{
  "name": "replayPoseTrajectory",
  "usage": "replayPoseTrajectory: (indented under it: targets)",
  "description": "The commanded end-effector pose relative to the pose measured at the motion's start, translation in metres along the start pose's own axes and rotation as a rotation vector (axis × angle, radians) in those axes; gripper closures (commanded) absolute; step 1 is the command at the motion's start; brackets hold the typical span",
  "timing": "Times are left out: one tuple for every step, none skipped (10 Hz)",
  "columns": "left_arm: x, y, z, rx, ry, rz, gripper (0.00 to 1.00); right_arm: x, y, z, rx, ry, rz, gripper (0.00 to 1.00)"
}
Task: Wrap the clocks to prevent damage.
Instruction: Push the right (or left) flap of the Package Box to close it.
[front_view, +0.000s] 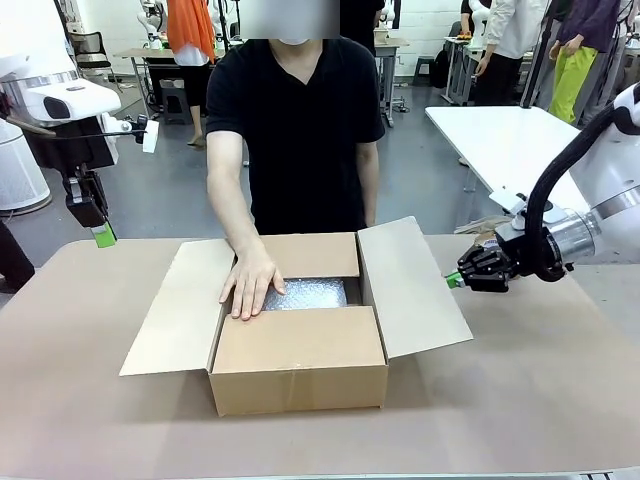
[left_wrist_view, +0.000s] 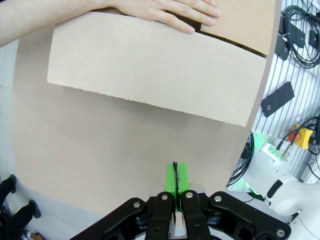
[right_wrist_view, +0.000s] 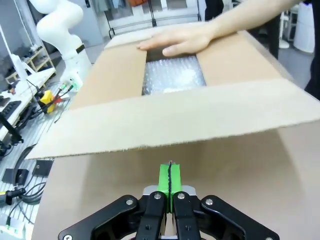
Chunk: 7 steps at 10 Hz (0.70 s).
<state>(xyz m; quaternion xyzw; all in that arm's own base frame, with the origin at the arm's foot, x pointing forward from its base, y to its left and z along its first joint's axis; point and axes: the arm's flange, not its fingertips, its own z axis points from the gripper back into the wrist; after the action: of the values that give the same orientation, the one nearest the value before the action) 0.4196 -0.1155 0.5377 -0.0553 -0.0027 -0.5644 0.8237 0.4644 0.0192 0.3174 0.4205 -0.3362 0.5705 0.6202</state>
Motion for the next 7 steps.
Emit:
replayPoseTrajectory:
  targets:
    - [0.000,-0.001,0.000,0.009,-0.007,0.018,1.00,0.004,-0.006,-0.007,-0.011,-0.070,0.035,0.99]
    - [0.000,-0.001,0.000,0.009,-0.007,0.018,1.00,0.006,-0.009,-0.015,-0.004,-0.087,0.034,0.99]
    - [0.000,-0.001,0.000,0.009,-0.007,0.018,1.00,0.008,-0.010,-0.023,0.005,-0.099,0.031,0.99]
    - [0.000,-0.001,0.000,0.009,-0.007,0.018,1.00,0.011,-0.011,-0.031,0.015,-0.128,0.015,0.99]
    - [0.000,-0.001,0.000,0.009,-0.007,0.018,1.00,0.016,-0.013,-0.038,0.016,-0.146,0.023,0.99]
    - [0.000,-0.001,0.000,0.009,-0.007,0.018,1.00,0.020,-0.013,-0.043,0.024,-0.166,0.039,0.99]
    - [0.000,-0.001,0.000,0.009,-0.007,0.018,1.00,0.026,-0.010,-0.049,0.027,-0.181,0.075,0.99]
